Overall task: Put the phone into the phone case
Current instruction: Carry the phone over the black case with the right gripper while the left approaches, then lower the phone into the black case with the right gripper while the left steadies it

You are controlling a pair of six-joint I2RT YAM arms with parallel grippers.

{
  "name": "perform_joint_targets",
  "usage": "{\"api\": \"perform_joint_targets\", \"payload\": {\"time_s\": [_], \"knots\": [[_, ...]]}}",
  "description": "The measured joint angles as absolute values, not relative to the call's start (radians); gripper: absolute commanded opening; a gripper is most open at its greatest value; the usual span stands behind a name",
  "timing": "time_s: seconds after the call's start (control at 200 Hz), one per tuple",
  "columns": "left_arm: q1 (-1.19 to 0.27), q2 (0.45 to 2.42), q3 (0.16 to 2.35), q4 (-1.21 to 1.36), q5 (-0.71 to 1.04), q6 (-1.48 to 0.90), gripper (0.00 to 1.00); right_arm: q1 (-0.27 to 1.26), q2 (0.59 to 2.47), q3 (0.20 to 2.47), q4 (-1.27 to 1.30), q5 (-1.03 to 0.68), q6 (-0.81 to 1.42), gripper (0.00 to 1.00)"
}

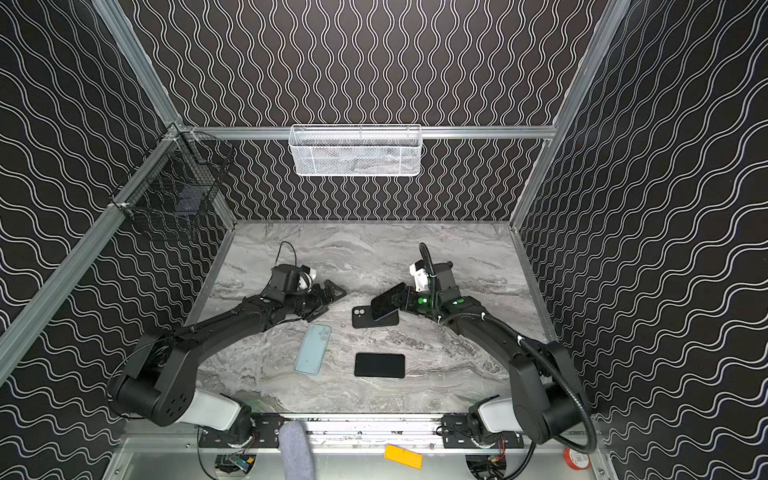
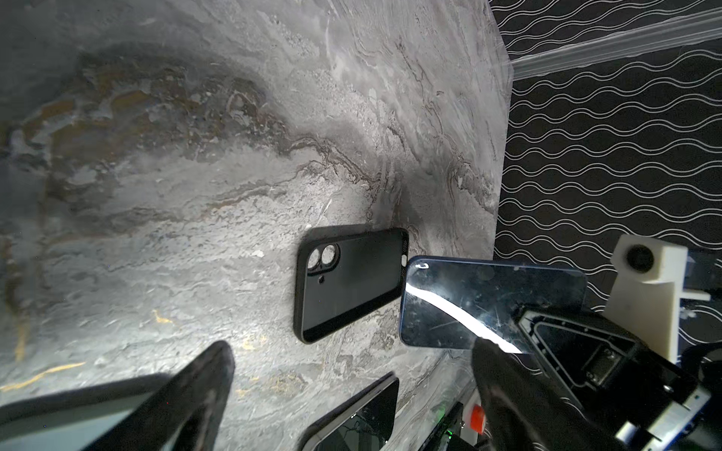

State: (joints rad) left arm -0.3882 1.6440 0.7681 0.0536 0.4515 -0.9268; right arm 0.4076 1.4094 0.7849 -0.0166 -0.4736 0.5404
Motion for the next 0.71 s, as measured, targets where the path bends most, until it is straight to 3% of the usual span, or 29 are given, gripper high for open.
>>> {"api": "perform_joint_targets", "payload": {"time_s": [0.706], "knots": [[-0.46,1.726,0.754,0.17,0.437,-0.996,0.99,0.48,1.5,0.692,0.188,-0.424,0.621,0.0]]}}
